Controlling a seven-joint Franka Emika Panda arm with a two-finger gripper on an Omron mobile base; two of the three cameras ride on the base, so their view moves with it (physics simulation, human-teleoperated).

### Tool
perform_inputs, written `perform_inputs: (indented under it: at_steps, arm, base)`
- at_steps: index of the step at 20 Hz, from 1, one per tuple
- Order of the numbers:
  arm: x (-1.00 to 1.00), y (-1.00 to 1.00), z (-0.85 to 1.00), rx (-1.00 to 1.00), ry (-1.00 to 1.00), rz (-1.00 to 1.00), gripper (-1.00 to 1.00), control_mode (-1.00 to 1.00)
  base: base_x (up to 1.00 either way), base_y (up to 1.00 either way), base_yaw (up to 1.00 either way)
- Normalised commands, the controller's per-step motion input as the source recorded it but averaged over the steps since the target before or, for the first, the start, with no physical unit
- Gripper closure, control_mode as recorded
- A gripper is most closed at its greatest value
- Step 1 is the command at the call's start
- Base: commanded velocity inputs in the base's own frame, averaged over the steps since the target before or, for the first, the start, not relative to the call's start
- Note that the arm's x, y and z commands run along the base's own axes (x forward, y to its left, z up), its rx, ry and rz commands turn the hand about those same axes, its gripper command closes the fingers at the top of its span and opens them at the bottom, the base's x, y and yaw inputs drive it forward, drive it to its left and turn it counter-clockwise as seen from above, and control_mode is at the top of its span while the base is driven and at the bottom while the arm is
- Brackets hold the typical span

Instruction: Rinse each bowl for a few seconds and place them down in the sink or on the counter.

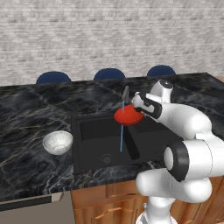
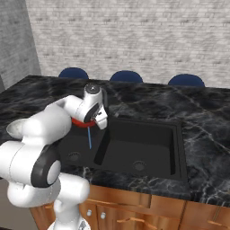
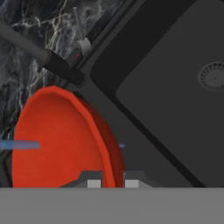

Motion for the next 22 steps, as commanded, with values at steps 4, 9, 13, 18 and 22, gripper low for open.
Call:
perform_inputs:
  at_steps: [4, 9, 13, 18, 22]
  arm:
    - [0.19, -0.04, -0.06, 0.04, 0.0, -0.05, 1.0, -1.0]
    - [0.06, -0.39, 0.0, 0.06, 0.0, -0.06, 1.0, -1.0]
    - [0.03, -0.37, 0.1, 0.02, 0.0, -0.08, 1.0, -1.0]
    - [0.0, -0.41, 0.29, -0.01, 0.0, -0.11, 1.0, -1.0]
    - [0.0, -0.57, 0.23, 0.0, 0.0, -0.15, 1.0, -1.0]
  base:
    - [0.0, 0.0, 0.0]
    - [0.0, 0.0, 0.0]
    - [0.0, 0.0, 0.0]
    - [0.0, 0.0, 0.0]
    - [0.0, 0.0, 0.0]
